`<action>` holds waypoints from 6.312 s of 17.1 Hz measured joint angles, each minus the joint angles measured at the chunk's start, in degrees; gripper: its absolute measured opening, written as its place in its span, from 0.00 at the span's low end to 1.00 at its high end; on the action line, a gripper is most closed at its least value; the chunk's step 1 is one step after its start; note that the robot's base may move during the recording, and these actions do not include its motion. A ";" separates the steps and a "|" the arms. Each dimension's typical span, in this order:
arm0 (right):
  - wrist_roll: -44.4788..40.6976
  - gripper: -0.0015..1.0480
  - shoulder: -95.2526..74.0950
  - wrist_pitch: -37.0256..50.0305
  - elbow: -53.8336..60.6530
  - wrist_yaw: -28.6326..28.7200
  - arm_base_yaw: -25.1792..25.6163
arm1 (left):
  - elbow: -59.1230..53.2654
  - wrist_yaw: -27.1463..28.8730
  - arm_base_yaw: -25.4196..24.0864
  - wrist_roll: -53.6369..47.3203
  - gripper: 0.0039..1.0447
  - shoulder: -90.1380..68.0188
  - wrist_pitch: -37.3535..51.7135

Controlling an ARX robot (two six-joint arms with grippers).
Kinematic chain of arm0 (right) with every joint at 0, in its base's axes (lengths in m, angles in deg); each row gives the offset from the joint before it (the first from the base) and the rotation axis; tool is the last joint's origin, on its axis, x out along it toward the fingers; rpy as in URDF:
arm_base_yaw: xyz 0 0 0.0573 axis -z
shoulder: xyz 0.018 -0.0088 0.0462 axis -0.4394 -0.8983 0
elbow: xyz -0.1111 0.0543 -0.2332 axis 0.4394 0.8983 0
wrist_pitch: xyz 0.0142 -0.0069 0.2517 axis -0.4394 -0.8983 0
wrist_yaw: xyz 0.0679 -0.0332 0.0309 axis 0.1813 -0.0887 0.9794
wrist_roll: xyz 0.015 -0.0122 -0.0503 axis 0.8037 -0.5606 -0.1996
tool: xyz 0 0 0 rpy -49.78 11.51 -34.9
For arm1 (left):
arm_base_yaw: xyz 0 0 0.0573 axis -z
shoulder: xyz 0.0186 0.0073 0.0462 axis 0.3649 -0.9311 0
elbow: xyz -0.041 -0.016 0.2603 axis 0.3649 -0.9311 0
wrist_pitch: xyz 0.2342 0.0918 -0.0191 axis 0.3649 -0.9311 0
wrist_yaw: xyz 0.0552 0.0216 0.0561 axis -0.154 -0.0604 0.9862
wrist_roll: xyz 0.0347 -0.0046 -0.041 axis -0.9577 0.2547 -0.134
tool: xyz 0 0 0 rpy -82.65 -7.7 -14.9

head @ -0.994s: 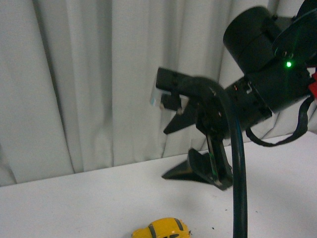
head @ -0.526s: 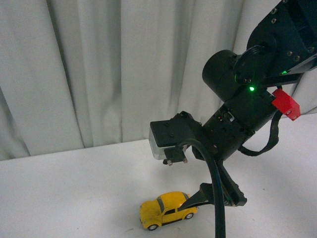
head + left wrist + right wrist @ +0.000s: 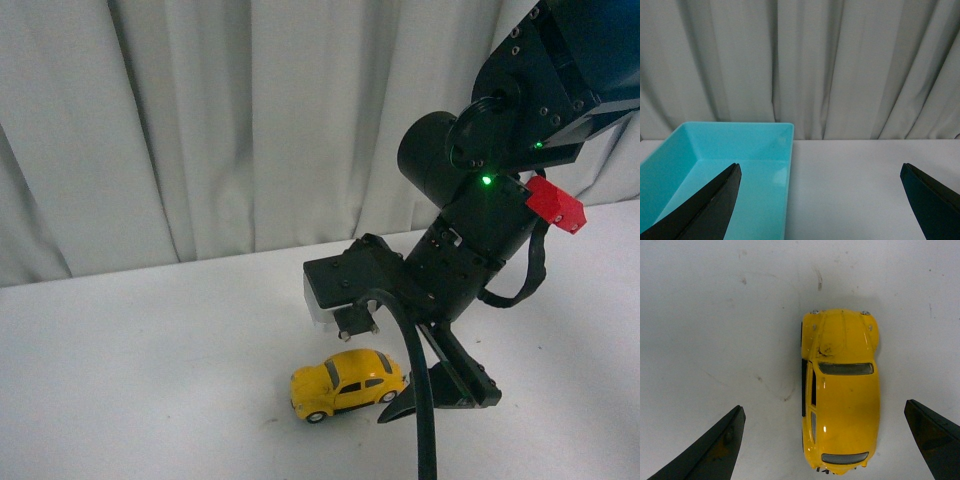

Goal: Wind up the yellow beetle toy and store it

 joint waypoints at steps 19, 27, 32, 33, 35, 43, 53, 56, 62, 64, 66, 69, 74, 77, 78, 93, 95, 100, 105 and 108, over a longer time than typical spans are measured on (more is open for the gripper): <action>2.01 0.89 -6.75 0.00 -6.03 -9.16 -3.76 | 0.00 0.00 0.00 0.00 0.94 0.00 0.02; 2.12 0.41 -6.69 0.37 -6.14 -9.01 -4.83 | 0.00 0.00 0.00 0.00 0.94 0.00 0.02; 3.02 0.40 -6.21 0.79 -5.46 -9.84 -4.81 | 0.00 0.00 0.00 0.00 0.94 0.00 0.02; 3.21 0.40 -5.97 1.33 -4.98 -10.05 -4.83 | 0.00 0.00 0.00 0.00 0.94 0.00 0.02; 3.41 0.40 -5.57 2.43 -4.09 -10.25 -4.83 | 0.00 0.00 0.00 0.00 0.94 0.00 0.02; 3.69 0.40 -4.76 4.52 -2.19 -9.53 -4.76 | 0.00 0.02 0.00 0.00 0.94 0.00 0.02; 2.49 0.40 -0.44 8.55 6.88 -7.30 1.79 | 0.00 0.02 0.00 0.00 0.94 0.00 0.02; 0.33 0.40 0.85 9.18 9.57 -6.75 4.63 | 0.00 0.00 0.00 0.00 0.94 0.00 0.02; -4.59 0.40 3.43 10.78 15.04 -5.27 9.57 | 0.00 0.02 0.00 0.00 0.94 0.00 0.02; -5.68 0.40 4.17 11.32 16.85 -4.57 10.88 | 0.00 0.00 0.00 0.00 0.94 0.00 0.00; -6.67 0.40 5.01 11.23 18.43 -4.35 12.33 | 0.00 0.02 0.00 0.00 0.94 0.00 0.00; -9.16 0.40 5.95 10.56 19.74 -4.52 15.47 | 0.00 0.00 0.00 0.00 0.94 0.00 0.02; -12.31 0.40 7.04 10.64 21.70 -4.92 18.75 | 0.00 -0.02 0.00 0.00 0.94 0.00 0.00; -12.37 0.40 7.19 10.86 21.84 -4.74 18.82 | 0.00 0.00 0.00 0.00 0.94 0.00 0.02; -12.52 0.43 7.23 10.86 21.75 -4.68 18.82 | 0.00 0.00 0.00 0.00 0.94 0.00 0.02; -12.22 0.94 7.98 10.29 22.12 -6.16 18.36 | 0.00 0.00 0.00 0.00 0.94 0.00 0.00; -11.98 0.94 8.00 10.40 22.10 -6.23 18.05 | 0.00 0.00 0.00 0.00 0.94 0.00 0.00; -11.78 0.94 8.28 10.60 22.12 -6.80 17.62 | 0.00 0.00 0.00 0.00 0.94 0.00 0.02; -9.97 0.94 10.75 12.20 22.40 -6.27 16.83 | 0.00 0.00 0.00 0.00 0.94 0.00 0.00; -7.17 0.94 16.13 11.87 20.02 -5.90 16.52 | 0.00 0.00 0.00 0.00 0.94 0.00 0.02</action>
